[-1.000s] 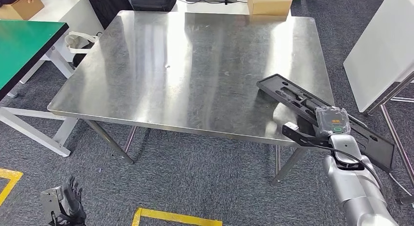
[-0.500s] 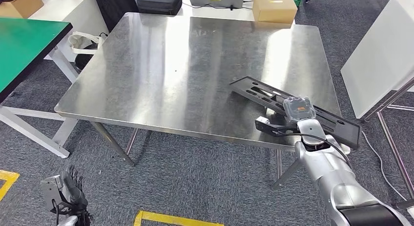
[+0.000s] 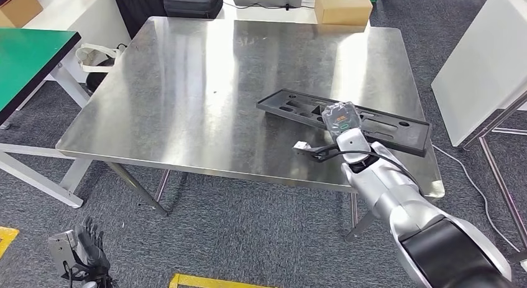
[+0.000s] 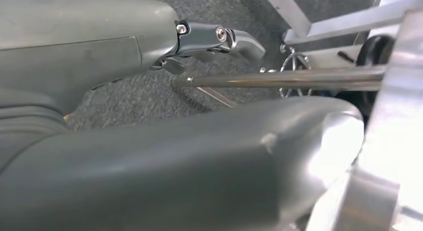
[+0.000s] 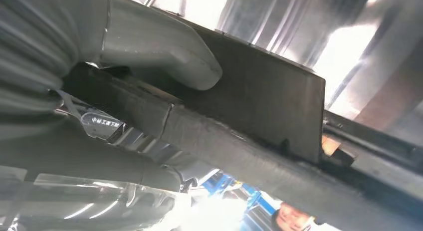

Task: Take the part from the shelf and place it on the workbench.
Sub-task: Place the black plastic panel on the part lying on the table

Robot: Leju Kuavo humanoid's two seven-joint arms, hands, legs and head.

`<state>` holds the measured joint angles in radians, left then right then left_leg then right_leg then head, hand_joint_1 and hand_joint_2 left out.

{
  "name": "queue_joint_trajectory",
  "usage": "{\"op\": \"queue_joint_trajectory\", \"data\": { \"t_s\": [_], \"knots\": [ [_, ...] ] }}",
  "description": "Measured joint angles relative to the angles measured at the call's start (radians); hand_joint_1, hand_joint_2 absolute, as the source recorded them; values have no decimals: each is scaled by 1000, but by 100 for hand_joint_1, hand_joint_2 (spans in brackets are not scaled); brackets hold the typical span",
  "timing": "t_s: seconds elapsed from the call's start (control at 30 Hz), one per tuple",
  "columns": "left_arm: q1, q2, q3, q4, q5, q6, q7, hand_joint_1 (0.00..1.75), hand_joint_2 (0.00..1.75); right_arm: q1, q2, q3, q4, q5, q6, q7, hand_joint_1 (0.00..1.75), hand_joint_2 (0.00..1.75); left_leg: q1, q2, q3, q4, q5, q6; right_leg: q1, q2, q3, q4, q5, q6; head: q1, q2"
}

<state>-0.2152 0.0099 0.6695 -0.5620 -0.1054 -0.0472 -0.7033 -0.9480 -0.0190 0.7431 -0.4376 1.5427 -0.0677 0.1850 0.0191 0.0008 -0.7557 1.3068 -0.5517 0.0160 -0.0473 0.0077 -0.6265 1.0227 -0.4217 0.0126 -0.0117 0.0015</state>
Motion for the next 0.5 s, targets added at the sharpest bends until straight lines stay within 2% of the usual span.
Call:
{"op": "queue_joint_trajectory", "data": {
  "t_s": [0.03,0.07,0.1,0.13,0.17,0.2,0.27,0.3,0.33,0.37,0.4,0.43,0.47,0.5],
  "knots": [
    [3,0,0,1,0,0,0,0,0,0,3,7,6,0,0,1,175,175,8,0,-6,-8,20,-6,-3,1,2,0,-2,1,0,0],
    [4,1,0,1,0,1,0,0,0,-1,6,12,11,0,0,2,175,175,14,0,10,-56,58,-10,-6,3,4,0,-4,4,0,0],
    [5,3,0,1,-2,4,0,0,0,-4,9,17,15,0,0,2,175,175,19,1,43,-132,102,-14,-9,4,8,0,-6,8,0,0],
    [5,4,0,1,-4,10,0,0,0,-7,11,24,20,0,0,3,175,175,21,0,76,-203,133,-18,-11,6,11,-2,-8,12,-1,0],
    [5,5,0,-1,-7,18,0,0,0,-11,14,32,27,0,-1,6,175,175,19,-2,102,-255,151,-18,-12,7,14,-5,-9,18,-1,0],
    [8,5,-1,-5,-9,27,0,0,0,-13,16,42,35,0,-5,11,175,175,15,-3,115,-282,155,-16,-12,8,16,-8,-9,25,-2,0],
    [16,5,-6,-19,-10,44,0,0,0,-13,19,64,52,0,-21,27,175,175,5,-6,119,-287,148,-2,-11,9,21,-22,-6,42,-4,0],
    [22,4,-9,-27,-8,51,0,0,44,-11,19,74,61,0,-33,37,131,131,5,-6,125,-295,151,8,-9,8,23,-24,-6,49,-2,0],
    [26,4,-13,-32,-3,53,0,0,87,-9,19,85,69,0,-46,46,87,87,2,-6,133,-306,156,19,-7,6,19,-18,-12,51,1,0],
    [31,3,-15,-36,4,54,-1,0,131,-9,19,97,77,0,-61,56,44,44,0,-5,141,-318,162,30,-4,3,5,8,-26,47,3,0],
    [36,1,-15,-37,12,53,-1,0,175,-7,18,110,85,0,-77,65,0,0,-3,-5,146,-325,165,39,0,1,-22,60,-49,38,6,0],
    [41,0,-15,-37,21,53,-1,0,175,-2,19,123,94,0,-92,73,0,0,-10,-5,147,-327,165,46,3,-1,-58,130,-78,27,7,0],
    [47,-1,-15,-37,28,54,0,0,131,5,19,134,101,0,-105,81,0,0,-16,-5,147,-327,164,51,6,-1,-95,200,-102,20,7,0],
    [53,-2,-15,-37,34,56,0,0,87,15,20,146,108,0,-116,88,0,0,-22,-7,147,-327,163,54,11,-1,-123,249,-115,17,7,0]
  ]
}}
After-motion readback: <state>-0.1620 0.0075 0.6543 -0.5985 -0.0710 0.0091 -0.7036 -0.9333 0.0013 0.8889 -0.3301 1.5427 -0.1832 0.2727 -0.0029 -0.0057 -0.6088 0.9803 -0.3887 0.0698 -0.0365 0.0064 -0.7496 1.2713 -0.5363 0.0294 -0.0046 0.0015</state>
